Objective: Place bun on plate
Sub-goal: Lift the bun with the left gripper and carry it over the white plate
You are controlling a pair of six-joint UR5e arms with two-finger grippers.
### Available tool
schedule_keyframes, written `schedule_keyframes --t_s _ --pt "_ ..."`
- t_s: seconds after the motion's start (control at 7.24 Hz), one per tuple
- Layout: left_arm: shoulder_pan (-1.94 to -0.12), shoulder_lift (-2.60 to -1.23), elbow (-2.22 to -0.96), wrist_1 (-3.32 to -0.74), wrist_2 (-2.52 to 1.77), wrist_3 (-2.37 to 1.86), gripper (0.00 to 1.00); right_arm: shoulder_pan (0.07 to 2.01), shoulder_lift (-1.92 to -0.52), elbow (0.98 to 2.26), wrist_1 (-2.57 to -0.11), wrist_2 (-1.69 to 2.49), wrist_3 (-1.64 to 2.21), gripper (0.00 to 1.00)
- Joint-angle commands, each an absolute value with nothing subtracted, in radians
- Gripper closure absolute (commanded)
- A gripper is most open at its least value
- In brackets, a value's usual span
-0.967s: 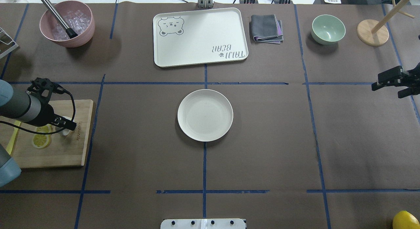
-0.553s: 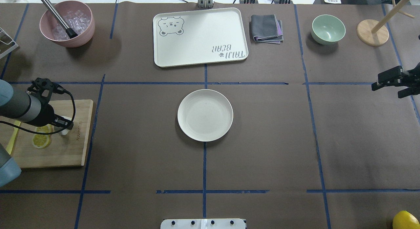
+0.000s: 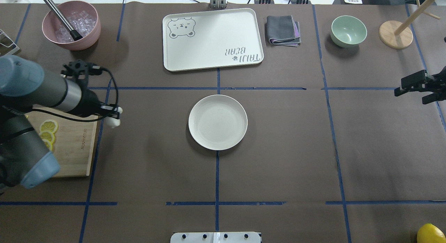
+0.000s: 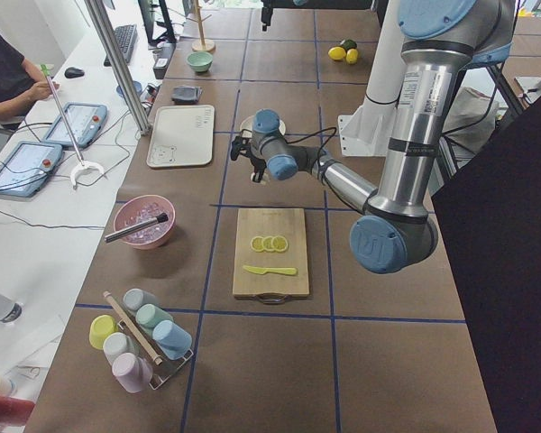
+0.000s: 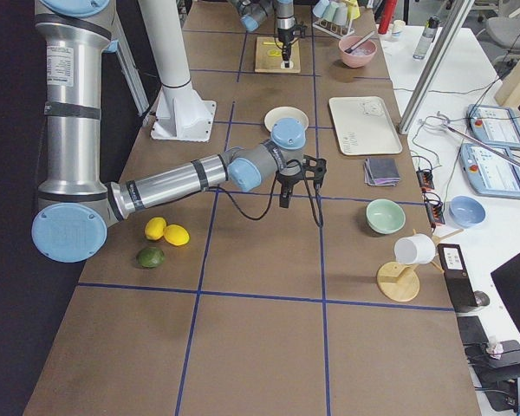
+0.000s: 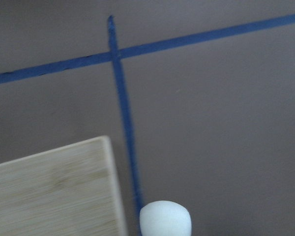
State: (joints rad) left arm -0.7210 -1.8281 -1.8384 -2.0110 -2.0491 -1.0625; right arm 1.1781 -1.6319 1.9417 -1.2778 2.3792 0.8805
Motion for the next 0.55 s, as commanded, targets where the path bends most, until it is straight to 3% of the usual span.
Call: schedule_keyframes --t_s 0.0,0.28,0.41 --pt "-0.616 -2.073 -1.839 -1.845 -2.002 -1.311 0.78 1.178 -1.634 1.941 -1.278 2.381 0.881 0.0" --pt "-0.434 -2.221 -1.781 -1.724 -1.788 -1.392 0.78 1.178 -1.64 1.942 -1.278 2.381 0.881 0.0" --pt "-0.396 -2.305 -1.666 -1.729 -1.714 -1.408 0.78 1.178 -1.643 1.941 -1.278 2.378 0.881 0.0"
